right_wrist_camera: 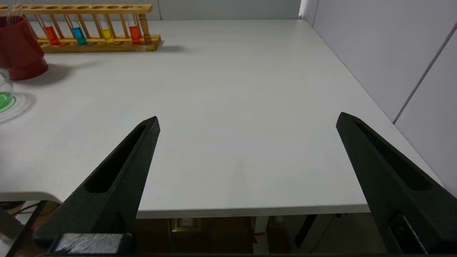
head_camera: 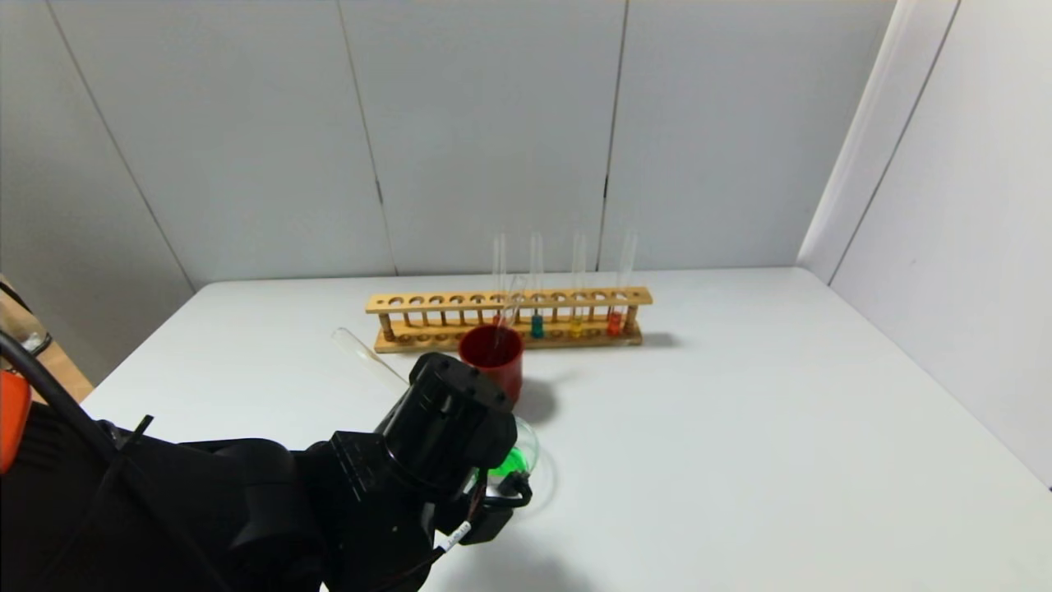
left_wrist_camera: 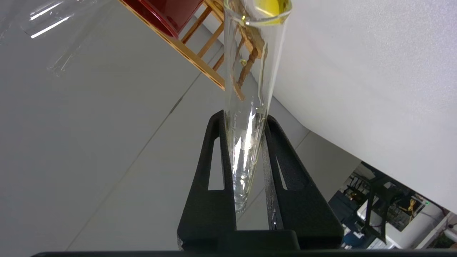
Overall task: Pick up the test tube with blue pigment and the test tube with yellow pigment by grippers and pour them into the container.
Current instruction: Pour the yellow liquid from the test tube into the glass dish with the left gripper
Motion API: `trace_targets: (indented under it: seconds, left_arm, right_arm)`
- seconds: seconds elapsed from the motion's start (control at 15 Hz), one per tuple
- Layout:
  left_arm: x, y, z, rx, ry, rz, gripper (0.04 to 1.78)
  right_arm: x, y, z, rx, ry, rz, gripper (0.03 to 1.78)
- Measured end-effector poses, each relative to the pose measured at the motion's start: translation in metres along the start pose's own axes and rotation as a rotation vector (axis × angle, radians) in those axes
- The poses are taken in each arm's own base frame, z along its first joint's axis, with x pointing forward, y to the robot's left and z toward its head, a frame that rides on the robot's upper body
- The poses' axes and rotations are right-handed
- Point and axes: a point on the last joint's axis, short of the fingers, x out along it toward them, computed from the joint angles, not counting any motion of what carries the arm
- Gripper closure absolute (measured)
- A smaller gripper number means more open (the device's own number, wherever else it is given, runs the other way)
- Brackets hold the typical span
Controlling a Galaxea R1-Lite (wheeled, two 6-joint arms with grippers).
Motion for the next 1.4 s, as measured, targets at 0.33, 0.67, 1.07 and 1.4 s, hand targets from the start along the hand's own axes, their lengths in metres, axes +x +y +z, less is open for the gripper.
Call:
trace_targets:
  seconds: [0.33, 0.67, 1.07, 1.4]
  left_arm:
    - [0.002, 0.003, 0.002, 0.008, 0.019, 0.001, 1.55]
    - [0.005, 0.010, 0.004, -0.016, 0.020, 0.014, 1.55]
    - [0.007, 0.013, 0.007, -0.025, 0.020, 0.019, 1.55]
    - [0.008, 0.013, 0.009, -0.021, 0.019, 0.015, 1.55]
  right_arm:
    - [0.000, 0.000, 0.000, 0.000, 0.000, 0.000, 0.08]
    - [0.000, 0.000, 0.000, 0.000, 0.000, 0.000, 0.08]
    - [0.000, 0.000, 0.000, 0.000, 0.000, 0.000, 0.08]
    - [0.000, 0.000, 0.000, 0.000, 0.000, 0.000, 0.08]
